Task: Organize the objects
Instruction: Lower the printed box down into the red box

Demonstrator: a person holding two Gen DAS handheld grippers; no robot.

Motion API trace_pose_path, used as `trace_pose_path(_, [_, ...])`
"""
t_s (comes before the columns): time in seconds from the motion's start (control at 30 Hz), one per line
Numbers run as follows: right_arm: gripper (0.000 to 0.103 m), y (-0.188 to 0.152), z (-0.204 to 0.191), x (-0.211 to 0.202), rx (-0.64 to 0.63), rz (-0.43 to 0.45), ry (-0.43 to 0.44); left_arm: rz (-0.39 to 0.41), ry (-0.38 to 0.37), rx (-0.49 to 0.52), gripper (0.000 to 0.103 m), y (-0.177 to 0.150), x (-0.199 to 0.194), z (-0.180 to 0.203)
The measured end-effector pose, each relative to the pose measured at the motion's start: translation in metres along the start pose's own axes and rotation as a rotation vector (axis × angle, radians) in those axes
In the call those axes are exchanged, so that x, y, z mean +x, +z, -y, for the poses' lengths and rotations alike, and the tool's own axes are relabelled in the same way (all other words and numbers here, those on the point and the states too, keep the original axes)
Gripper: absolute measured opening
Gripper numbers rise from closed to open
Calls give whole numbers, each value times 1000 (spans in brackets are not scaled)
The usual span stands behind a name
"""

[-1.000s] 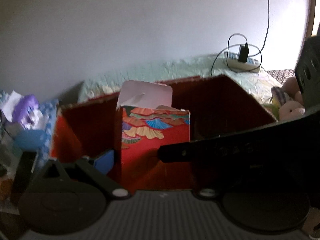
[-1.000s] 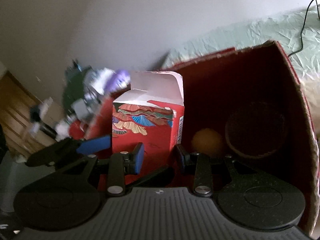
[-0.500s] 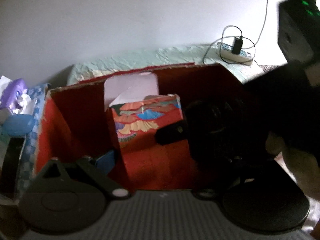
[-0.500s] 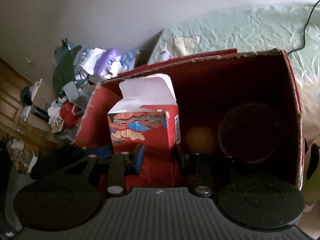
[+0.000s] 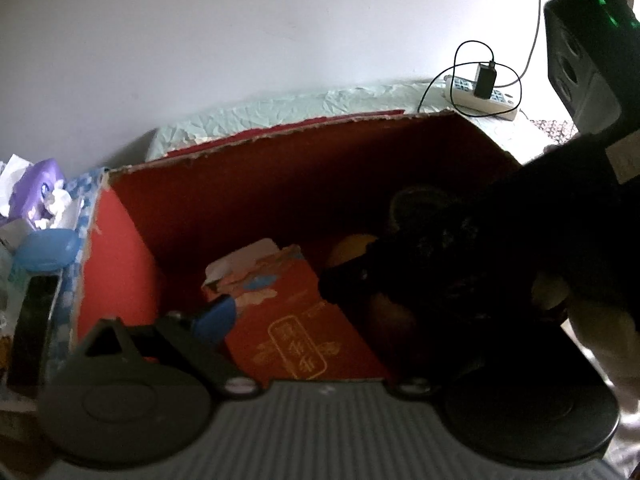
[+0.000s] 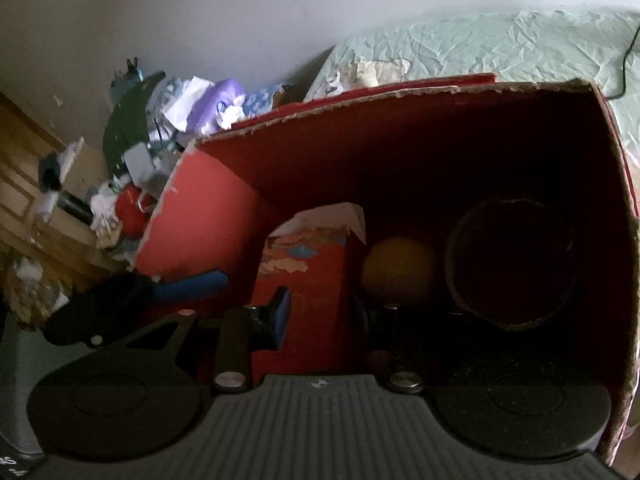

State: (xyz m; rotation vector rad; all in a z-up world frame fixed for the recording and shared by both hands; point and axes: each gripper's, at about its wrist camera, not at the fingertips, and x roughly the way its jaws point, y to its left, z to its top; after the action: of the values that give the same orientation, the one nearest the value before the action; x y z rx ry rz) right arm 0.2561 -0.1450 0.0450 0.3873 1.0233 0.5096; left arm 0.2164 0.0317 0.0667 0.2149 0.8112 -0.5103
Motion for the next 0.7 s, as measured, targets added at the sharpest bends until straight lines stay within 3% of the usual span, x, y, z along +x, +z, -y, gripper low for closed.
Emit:
trace_pose_path(0.37, [37, -2, -1, -5, 11, 88, 10, 31, 74, -19, 99, -6, -10, -13])
trace_pose_path(0.53, [37, -3, 7, -8, 65, 124, 54, -16, 54, -56, 100, -1, -3, -16])
trace_pose_path(0.63, [37, -3, 13, -9, 107, 147, 87, -83, 17, -108, 99, 4, 10, -19])
trace_pose_path(0.7, [37, -4, 16, -10, 128, 165, 99, -104, -4, -115, 93, 4, 17, -17])
